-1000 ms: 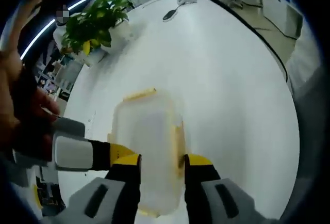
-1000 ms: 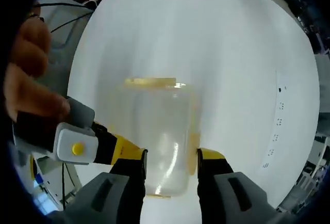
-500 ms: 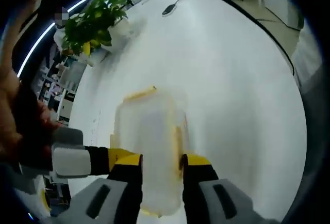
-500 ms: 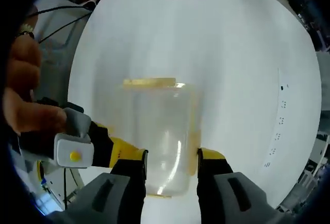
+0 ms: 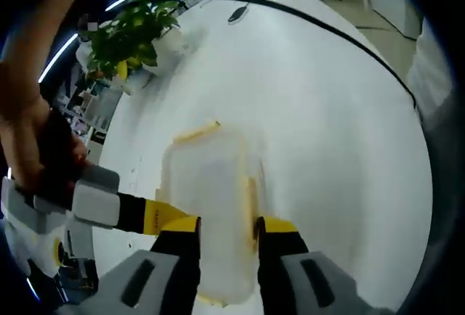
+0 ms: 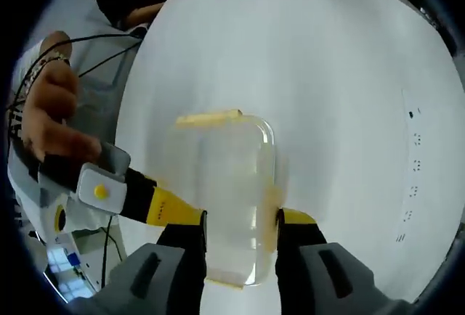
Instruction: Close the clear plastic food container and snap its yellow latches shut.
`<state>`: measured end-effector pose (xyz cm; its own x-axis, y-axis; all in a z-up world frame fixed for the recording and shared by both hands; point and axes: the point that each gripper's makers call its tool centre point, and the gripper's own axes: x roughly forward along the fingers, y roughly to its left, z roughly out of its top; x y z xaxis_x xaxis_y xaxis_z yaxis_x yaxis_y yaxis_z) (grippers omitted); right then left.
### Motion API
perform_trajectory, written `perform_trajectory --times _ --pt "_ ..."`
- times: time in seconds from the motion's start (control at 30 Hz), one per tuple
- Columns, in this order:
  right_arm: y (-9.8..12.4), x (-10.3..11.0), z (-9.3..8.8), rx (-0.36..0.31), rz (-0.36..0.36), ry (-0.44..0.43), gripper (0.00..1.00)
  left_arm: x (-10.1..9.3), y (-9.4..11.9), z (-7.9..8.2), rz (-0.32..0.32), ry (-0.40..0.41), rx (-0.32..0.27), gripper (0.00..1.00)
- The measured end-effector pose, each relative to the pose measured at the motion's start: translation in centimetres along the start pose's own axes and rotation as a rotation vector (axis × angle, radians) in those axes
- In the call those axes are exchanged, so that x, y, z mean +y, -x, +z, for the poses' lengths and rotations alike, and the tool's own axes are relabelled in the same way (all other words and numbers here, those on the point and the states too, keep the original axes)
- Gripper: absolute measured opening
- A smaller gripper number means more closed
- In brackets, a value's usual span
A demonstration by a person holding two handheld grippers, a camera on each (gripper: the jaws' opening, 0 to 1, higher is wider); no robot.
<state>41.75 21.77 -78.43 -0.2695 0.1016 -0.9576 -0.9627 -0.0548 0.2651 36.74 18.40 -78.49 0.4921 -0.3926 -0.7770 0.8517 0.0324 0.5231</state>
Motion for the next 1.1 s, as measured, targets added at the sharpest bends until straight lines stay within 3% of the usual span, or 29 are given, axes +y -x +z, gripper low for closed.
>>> perform_trajectory --times 0.27,0.37,0.5,0.67,0.77,0.8,0.87,0.97,1.1 --pt "0.3 -0.3 -0.6 0.004 -0.006 0.027 0.35 0.0 0.0 0.0 0.008 -0.003 0.008 0.24" --pt "0.6 -0.6 -0.5 -0.047 -0.074 0.101 0.36 0.1 0.1 0.0 0.017 0.004 0.009 0.24" --pt "0.9 -0.6 -0.7 -0.115 -0.155 0.129 0.36 0.0 0.1 0.0 0.037 -0.019 0.032 0.24" --pt "1.0 -0.6 -1.2 -0.164 -0.206 0.079 0.35 0.0 0.0 -0.1 0.047 -0.035 0.038 0.25" --pt "0.8 -0.7 -1.3 -0.172 -0.187 0.028 0.35 0.0 -0.1 -0.3 0.064 -0.103 0.056 0.25" --pt "0.7 -0.7 -1.4 -0.171 -0.166 0.015 0.35 0.0 -0.2 -0.3 0.078 -0.166 0.061 0.25" --pt "0.5 -0.6 -1.6 -0.174 -0.12 -0.025 0.36 -0.1 -0.1 -0.4 0.07 -0.101 0.053 0.25" --pt "0.3 -0.9 -1.8 -0.17 -0.058 -0.061 0.36 0.0 -0.1 -0.4 0.058 -0.097 0.045 0.25" --pt "0.2 -0.8 -1.7 -0.156 -0.04 -0.041 0.34 0.0 -0.2 -0.4 0.054 -0.092 0.034 0.25"
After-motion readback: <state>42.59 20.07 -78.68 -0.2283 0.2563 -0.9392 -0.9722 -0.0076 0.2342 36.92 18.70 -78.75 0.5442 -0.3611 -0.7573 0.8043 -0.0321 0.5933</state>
